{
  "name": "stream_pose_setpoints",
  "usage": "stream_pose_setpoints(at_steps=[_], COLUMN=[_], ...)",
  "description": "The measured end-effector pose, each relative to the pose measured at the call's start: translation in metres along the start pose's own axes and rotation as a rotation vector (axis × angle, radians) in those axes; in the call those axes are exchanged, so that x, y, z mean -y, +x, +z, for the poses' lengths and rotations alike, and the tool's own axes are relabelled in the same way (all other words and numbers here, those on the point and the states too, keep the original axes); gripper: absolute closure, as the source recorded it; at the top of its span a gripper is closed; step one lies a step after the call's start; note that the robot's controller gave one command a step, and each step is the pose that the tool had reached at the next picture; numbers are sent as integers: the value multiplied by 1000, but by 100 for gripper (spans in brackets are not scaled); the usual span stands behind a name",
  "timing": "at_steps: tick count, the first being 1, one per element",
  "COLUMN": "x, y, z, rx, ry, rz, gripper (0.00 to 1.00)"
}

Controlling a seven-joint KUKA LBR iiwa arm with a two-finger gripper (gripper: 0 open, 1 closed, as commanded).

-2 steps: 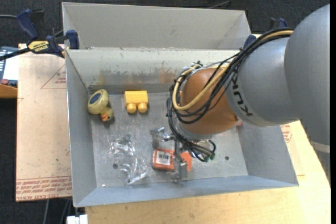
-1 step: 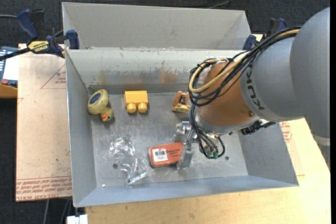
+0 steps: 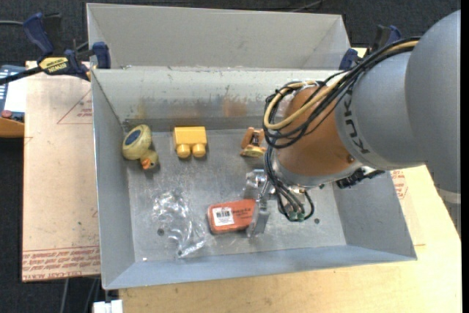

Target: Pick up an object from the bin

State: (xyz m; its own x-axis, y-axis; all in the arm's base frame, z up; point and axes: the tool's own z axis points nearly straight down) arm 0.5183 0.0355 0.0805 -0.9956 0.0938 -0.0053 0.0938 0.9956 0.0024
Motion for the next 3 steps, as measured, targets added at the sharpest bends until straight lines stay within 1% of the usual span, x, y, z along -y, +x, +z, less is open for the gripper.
stream_pose_setpoints(at_steps=[1, 2, 3], x=[-4, -10, -25], y=[-16, 9, -12], z=[-107, 2, -98], rx=[10, -14, 24], ry=[-2, 1, -5], rz=[6, 1, 14], gripper=[100, 100, 100])
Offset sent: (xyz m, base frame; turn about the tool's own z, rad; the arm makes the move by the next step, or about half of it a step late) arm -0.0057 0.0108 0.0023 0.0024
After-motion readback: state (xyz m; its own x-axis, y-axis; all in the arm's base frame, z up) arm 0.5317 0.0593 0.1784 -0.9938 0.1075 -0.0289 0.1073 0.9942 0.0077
